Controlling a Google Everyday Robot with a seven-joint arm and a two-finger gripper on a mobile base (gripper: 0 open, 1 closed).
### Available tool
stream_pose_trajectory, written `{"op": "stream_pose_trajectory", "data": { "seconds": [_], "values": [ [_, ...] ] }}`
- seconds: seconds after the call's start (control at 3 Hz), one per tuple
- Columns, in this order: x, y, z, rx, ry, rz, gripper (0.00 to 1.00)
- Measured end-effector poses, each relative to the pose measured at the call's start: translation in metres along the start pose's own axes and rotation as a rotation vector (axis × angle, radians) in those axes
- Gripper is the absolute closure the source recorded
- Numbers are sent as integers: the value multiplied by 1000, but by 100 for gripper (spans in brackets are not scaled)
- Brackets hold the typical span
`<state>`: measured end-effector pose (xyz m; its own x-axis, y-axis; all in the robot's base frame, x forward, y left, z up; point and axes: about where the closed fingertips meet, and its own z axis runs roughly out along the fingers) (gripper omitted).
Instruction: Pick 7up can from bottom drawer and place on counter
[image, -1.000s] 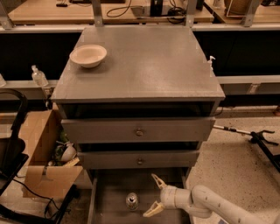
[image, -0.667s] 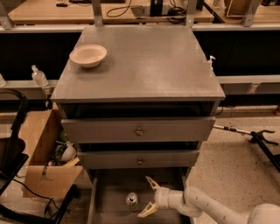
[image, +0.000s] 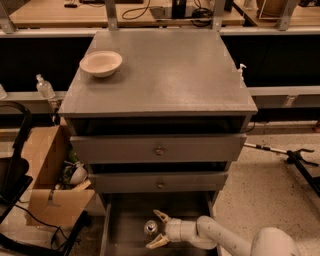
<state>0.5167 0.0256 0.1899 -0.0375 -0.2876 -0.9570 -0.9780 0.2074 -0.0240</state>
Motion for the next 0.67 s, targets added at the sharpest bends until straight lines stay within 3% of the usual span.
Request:
{"op": "stream_pose_trajectory", "data": {
  "seconds": [0.33,0.67],
  "values": [
    [10,10,26,-35,-5,31,49],
    [3,15,27,-40,-1,57,72]
  ]
}}
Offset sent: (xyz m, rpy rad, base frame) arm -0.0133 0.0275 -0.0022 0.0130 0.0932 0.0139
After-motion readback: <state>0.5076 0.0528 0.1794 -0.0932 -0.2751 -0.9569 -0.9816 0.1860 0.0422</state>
